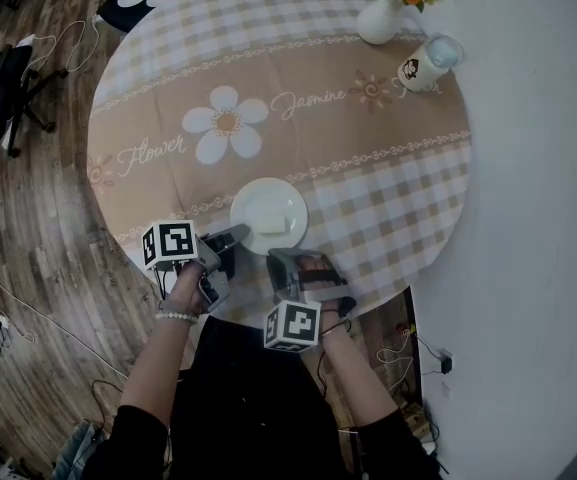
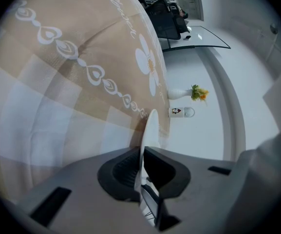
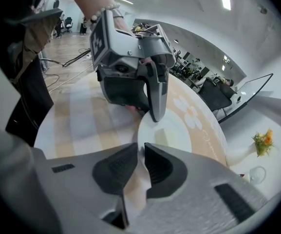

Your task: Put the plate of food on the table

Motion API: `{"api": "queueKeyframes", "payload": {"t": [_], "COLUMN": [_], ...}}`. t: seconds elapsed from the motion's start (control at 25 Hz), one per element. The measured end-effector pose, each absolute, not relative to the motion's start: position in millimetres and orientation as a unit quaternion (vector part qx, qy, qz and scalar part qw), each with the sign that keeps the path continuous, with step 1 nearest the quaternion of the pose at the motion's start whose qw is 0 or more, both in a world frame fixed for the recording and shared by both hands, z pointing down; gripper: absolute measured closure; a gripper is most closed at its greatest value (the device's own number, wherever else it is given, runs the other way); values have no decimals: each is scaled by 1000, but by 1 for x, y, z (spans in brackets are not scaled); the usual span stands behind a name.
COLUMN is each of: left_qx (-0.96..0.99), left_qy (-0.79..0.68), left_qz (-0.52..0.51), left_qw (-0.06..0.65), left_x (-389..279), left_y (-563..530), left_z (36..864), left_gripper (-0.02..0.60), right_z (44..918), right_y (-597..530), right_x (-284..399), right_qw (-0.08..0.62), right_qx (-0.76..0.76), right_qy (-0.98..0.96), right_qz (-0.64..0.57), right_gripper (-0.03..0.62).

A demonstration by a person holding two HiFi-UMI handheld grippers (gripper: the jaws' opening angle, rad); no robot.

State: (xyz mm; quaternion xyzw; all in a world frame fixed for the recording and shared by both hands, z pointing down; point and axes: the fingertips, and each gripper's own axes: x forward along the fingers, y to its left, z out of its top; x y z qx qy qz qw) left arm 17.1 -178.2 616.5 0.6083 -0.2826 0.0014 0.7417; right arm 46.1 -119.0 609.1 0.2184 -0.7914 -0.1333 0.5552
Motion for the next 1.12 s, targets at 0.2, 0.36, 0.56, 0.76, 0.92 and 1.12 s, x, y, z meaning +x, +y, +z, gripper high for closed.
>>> {"api": "queueKeyframes", "payload": {"t": [0.2, 0.36, 0.56, 0.76, 0.92, 1.12], "left_qx": [604, 606, 611, 616, 628, 686], "left_qy": [-279, -295, -283, -287, -291, -300], "left_qz": [-2, 1, -9, -12, -7, 14], "left_qw": [746, 739, 739, 733, 722, 662], "left_x": [17, 16, 13, 1, -10, -16], "left_y": [-179, -180, -179, -172, -167, -166], "left_z": [616, 617, 609, 606, 601, 585], "left_gripper": [573, 572, 492, 477, 477, 525], "right_z": [612, 612, 612, 615, 613, 605], "right_y": [-119, -120, -125, -126, -129, -127], "right_x": [45, 44, 40, 36, 36, 32], "right_qw": [565, 564, 567, 553, 543, 499], "right_qx": [216, 223, 223, 233, 247, 271], "right_qy": [-785, -785, -783, -795, -801, -823], "right_qz": [-132, -124, -122, -85, -61, 2], "right_gripper": [563, 562, 563, 577, 577, 577]}}
